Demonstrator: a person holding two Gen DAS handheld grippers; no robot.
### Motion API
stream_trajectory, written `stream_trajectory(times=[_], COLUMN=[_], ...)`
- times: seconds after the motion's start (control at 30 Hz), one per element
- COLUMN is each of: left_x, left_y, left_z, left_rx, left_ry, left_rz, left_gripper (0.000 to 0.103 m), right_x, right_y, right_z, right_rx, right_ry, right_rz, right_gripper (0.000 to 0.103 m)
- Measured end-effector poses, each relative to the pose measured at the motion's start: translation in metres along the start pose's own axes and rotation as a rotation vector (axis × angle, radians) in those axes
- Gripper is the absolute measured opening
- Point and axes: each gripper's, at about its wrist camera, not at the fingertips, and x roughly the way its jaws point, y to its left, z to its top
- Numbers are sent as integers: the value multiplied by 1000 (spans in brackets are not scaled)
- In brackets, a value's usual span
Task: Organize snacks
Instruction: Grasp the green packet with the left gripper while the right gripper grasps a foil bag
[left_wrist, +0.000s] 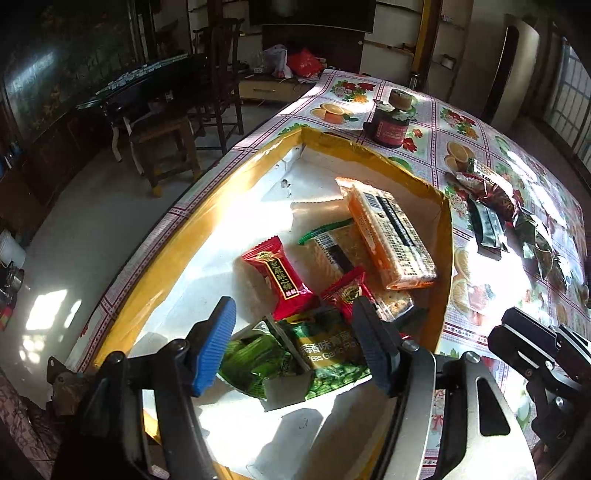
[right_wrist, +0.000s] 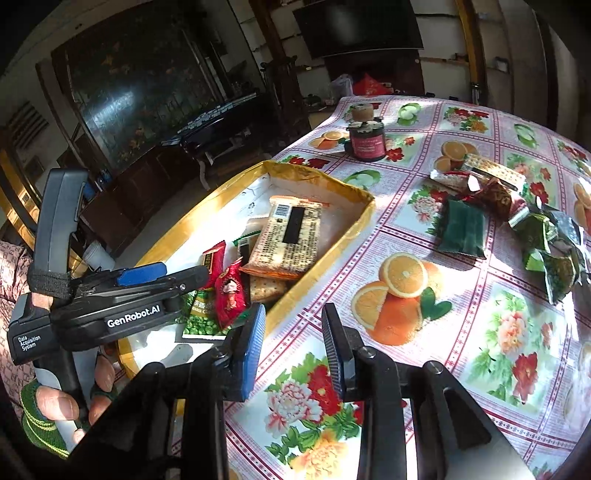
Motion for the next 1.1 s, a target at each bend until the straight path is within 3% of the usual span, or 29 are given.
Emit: stream_trajectory(times=[0.27, 0.7, 1.1], left_x=[-11, -9, 30], left_y=[-58, -142, -193], left_z=[-1, 6, 29], left_rx=[88, 195, 244], left_ry=[-10, 18, 96], left_rz=[-74, -146, -164], left_gripper=[68, 73, 73], right_x=[-35, -82, -103], right_y=[-69, -152, -217], right_z=[-22, -37, -19], right_rx=[146, 269, 293], right_ry=[-26, -96, -139], right_rz=[-92, -220, -389], right_gripper=[33, 38, 59])
